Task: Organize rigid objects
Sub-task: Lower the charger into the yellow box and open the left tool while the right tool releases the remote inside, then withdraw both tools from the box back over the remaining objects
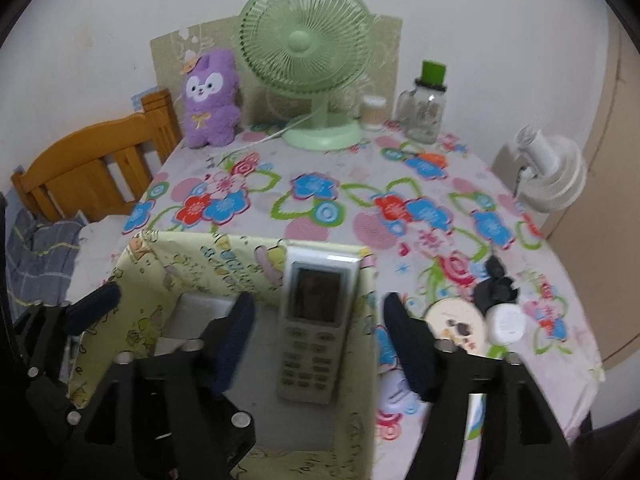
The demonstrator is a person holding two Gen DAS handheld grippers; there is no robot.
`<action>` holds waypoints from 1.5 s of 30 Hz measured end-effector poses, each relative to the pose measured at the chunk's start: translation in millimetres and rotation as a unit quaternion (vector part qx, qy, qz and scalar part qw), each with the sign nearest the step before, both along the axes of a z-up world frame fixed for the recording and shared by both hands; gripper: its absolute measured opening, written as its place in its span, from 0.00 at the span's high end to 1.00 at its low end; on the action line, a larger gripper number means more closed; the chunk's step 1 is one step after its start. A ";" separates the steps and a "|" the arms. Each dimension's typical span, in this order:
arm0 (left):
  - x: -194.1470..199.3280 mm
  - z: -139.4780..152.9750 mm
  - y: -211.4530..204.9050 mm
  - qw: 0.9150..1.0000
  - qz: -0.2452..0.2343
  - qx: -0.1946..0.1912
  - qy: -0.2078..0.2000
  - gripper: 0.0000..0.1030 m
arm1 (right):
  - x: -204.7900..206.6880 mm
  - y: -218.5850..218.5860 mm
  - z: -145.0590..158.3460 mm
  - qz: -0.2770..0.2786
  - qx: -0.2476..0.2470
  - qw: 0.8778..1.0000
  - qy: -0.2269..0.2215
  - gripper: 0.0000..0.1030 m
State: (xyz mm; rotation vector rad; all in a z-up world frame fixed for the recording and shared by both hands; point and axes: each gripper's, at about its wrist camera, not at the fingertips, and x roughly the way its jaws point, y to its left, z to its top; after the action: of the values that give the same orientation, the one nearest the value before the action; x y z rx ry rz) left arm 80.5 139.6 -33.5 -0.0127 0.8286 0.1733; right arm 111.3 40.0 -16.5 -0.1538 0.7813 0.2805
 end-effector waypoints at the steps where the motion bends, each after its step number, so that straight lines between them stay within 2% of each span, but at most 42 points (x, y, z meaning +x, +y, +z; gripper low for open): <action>1: -1.9 2.4 -1.8 1.000 -0.001 0.000 -0.004 0.12 | -1.5 -1.3 2.0 0.000 0.000 1.000 -0.005 0.25; 33: -22.5 29.4 -67.1 0.999 -0.029 0.012 -0.038 0.08 | -28.5 -71.6 30.9 -0.035 0.013 0.998 -0.040 0.13; 45: -30.4 38.0 -91.7 0.998 -0.044 0.003 -0.048 0.08 | -38.9 -97.5 39.7 -0.049 0.010 0.997 -0.054 0.10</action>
State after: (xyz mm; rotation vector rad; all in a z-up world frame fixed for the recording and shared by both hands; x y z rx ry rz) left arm 50.1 47.9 4.5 0.0201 0.7320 0.0912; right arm 72.4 -57.5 23.2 -0.1099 0.6770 0.1864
